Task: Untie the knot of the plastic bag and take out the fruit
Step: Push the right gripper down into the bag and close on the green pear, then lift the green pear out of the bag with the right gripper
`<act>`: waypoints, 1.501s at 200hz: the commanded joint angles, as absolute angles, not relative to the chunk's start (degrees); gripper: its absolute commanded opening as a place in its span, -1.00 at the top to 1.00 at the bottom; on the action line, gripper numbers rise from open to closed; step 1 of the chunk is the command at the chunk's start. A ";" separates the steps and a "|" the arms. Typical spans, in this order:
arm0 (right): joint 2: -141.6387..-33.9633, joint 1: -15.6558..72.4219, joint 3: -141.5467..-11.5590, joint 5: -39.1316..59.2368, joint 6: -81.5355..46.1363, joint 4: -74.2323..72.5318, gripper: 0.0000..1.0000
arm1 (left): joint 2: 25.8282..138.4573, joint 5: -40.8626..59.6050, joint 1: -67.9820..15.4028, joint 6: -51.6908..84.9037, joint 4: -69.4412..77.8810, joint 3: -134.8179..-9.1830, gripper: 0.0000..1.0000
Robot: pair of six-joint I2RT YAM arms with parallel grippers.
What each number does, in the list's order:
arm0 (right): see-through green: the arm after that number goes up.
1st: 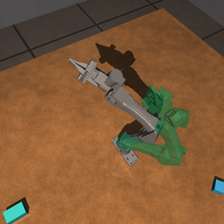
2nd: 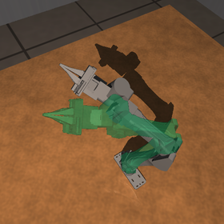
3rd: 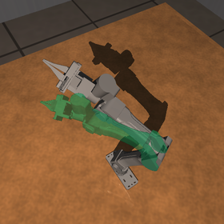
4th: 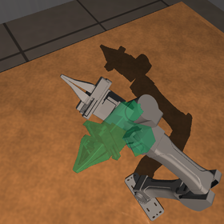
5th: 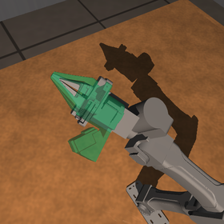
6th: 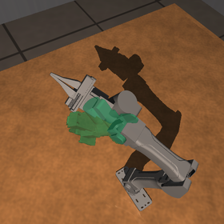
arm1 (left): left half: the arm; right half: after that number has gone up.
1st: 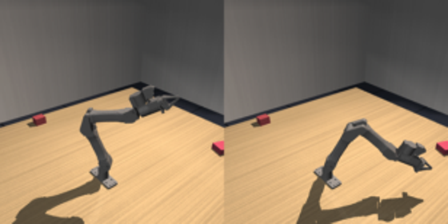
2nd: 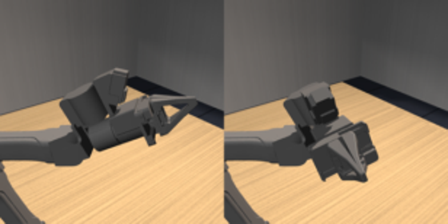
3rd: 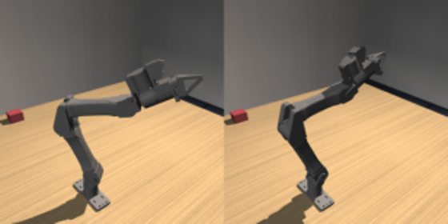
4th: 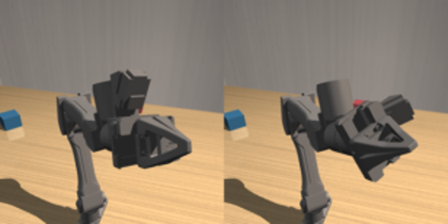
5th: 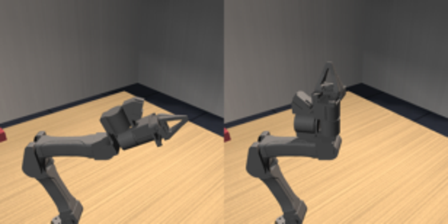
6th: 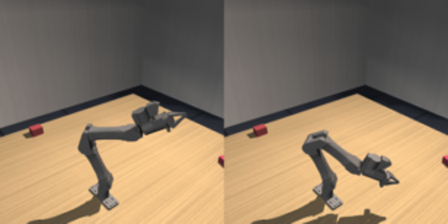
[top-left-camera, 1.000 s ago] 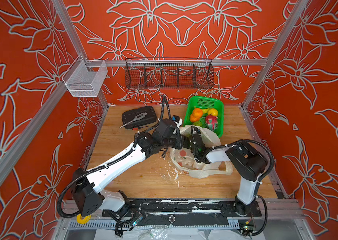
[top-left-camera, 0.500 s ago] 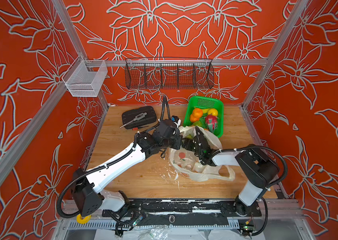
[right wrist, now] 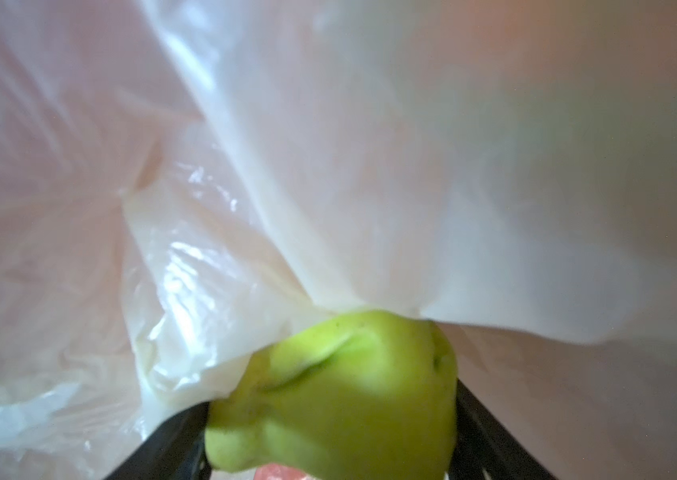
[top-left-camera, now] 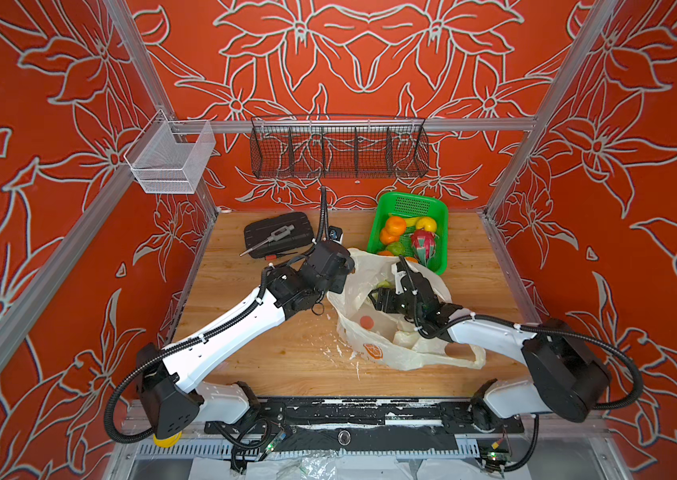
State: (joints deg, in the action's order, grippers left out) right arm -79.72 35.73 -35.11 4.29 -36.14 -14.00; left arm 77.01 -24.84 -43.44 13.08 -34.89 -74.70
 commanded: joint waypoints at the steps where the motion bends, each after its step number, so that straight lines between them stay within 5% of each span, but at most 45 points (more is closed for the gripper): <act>1: -77.03 35.61 -33.16 7.08 -35.47 -11.05 -0.23 | 76.96 -15.13 -43.33 8.22 -33.47 -74.49 0.35; 13: -76.22 35.60 -33.22 7.34 -36.21 -10.64 -0.23 | 76.42 0.97 -43.33 4.90 -29.16 -72.24 -0.30; 30: -75.13 35.60 -33.32 7.65 -37.01 -11.24 -0.23 | 77.53 9.02 -43.31 6.55 -22.32 -67.95 -0.70; 76: -72.33 35.87 -33.01 9.36 -39.30 -13.08 -0.22 | 91.22 6.27 -43.33 7.90 -30.78 -74.75 -0.80; 100: -71.47 36.59 -32.08 10.41 -40.29 -14.14 -0.21 | 96.76 3.70 -43.16 8.64 -31.06 -76.24 -0.50; 126: -70.44 37.79 -31.26 7.99 -40.10 -12.29 -0.24 | 100.65 4.15 -42.81 9.58 -34.06 -79.67 0.48; 150: -68.77 37.79 -30.90 4.50 -39.43 -8.07 -0.31 | 100.00 3.83 -42.80 9.56 -34.33 -79.79 1.00; 252: -55.44 37.71 -24.29 -5.14 -37.04 4.57 -0.65 | 93.78 -5.05 -40.52 10.89 -34.28 -73.79 1.00; 300: -48.74 37.71 -23.13 0.06 -37.50 3.50 -0.41 | 94.64 0.96 -40.52 11.51 -31.72 -73.57 1.00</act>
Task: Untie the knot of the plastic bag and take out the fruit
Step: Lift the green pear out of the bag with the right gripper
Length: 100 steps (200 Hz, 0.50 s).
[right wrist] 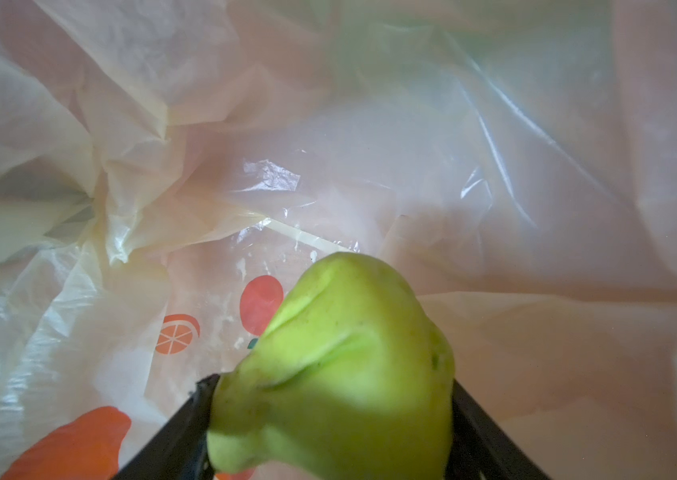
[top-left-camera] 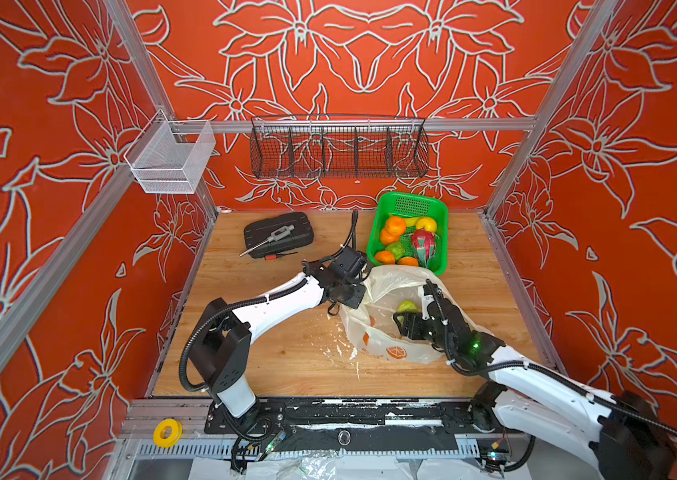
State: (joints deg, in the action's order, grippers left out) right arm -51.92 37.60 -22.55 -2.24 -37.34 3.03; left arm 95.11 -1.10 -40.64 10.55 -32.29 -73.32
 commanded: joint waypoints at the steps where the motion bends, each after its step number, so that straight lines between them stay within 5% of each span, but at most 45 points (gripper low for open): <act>1: -48.54 37.71 -23.26 0.25 -37.60 3.55 -0.41 | 94.69 1.01 -40.52 11.51 -31.73 -73.61 1.00; 46: -40.06 37.71 -25.47 7.06 -42.26 4.81 -0.40 | 93.46 1.73 -40.57 11.20 -30.94 -74.05 0.34; 100: -35.58 37.68 -33.75 10.66 -45.90 4.92 -0.42 | 90.06 -0.94 -40.56 11.99 -30.77 -72.36 -0.18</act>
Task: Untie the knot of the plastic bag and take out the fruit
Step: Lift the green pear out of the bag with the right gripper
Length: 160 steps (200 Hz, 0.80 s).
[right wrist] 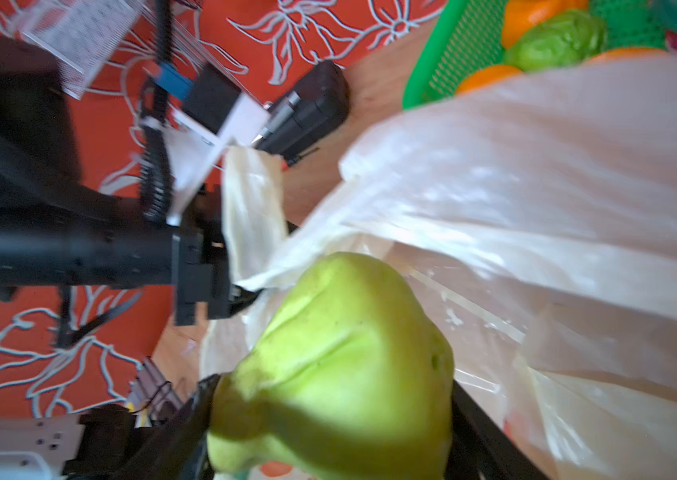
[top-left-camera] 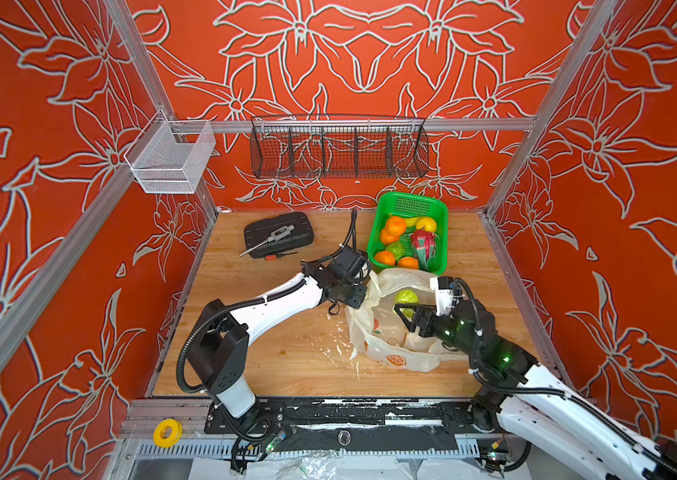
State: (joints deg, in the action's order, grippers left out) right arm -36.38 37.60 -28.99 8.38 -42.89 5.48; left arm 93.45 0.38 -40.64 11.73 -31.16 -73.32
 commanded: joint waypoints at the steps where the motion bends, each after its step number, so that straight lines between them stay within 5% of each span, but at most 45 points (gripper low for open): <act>1: -35.68 37.69 -33.92 10.65 -45.93 4.88 -0.42 | 89.99 -0.95 -40.54 12.02 -30.77 -72.35 -0.19; 53: -46.87 33.14 -51.49 -2.75 -41.62 19.27 -0.37 | 82.30 10.48 -40.52 7.67 -29.70 -68.49 -0.61; 121: -75.84 18.03 -70.56 13.58 -31.51 23.53 -0.31 | 72.71 15.76 -40.52 10.32 -36.56 -61.62 -0.81; 160: -82.07 19.12 -61.05 23.75 -33.60 15.43 -0.24 | 61.75 17.11 -40.52 12.18 -35.49 -58.81 -0.98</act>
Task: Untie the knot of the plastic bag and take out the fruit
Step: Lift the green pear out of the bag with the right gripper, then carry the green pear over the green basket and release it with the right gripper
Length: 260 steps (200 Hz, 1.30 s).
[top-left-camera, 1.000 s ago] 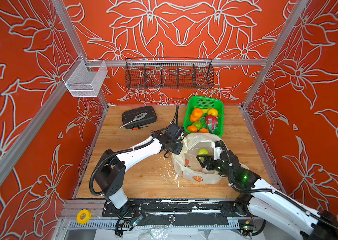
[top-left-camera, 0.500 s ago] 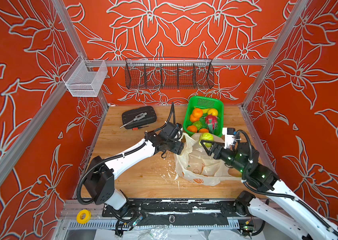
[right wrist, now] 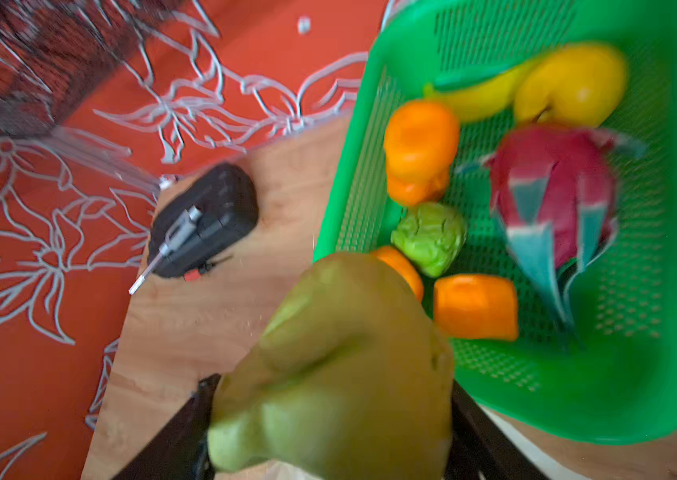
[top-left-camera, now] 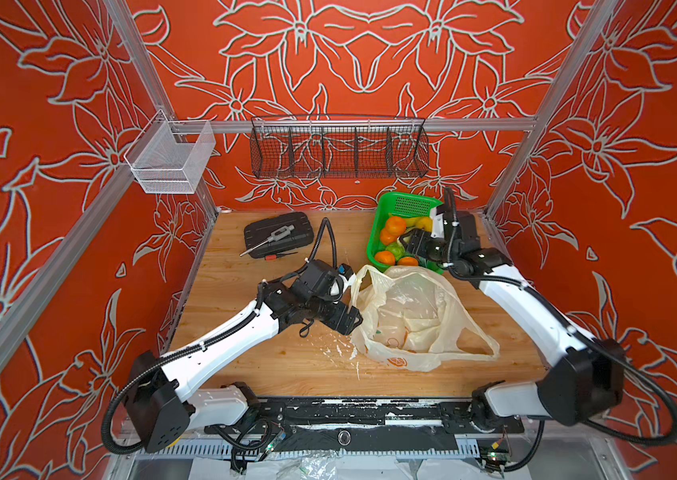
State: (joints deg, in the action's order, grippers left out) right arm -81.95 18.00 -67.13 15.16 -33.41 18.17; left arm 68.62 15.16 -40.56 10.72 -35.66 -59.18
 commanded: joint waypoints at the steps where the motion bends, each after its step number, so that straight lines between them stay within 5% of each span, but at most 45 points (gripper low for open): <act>1: -82.03 19.23 -60.67 23.74 -33.67 15.19 -0.24 | 61.46 16.99 -40.52 12.24 -35.32 -58.76 -0.97; 59: -81.35 28.41 -45.02 20.48 -36.61 8.93 -0.23 | 61.10 13.32 -38.85 14.27 -27.08 -61.30 -0.96; 138: -73.79 27.35 -58.22 8.30 -31.48 15.39 -0.27 | 64.44 13.97 -38.85 14.06 -25.52 -59.64 -0.96; 211: -87.13 18.19 -70.75 0.62 -29.96 8.38 -0.28 | 62.49 11.26 -38.77 14.46 -26.73 -59.37 -0.96; 260: -102.57 7.73 -79.36 12.13 -34.46 0.04 -0.28 | 62.80 10.33 -38.71 15.16 -26.84 -59.94 -0.96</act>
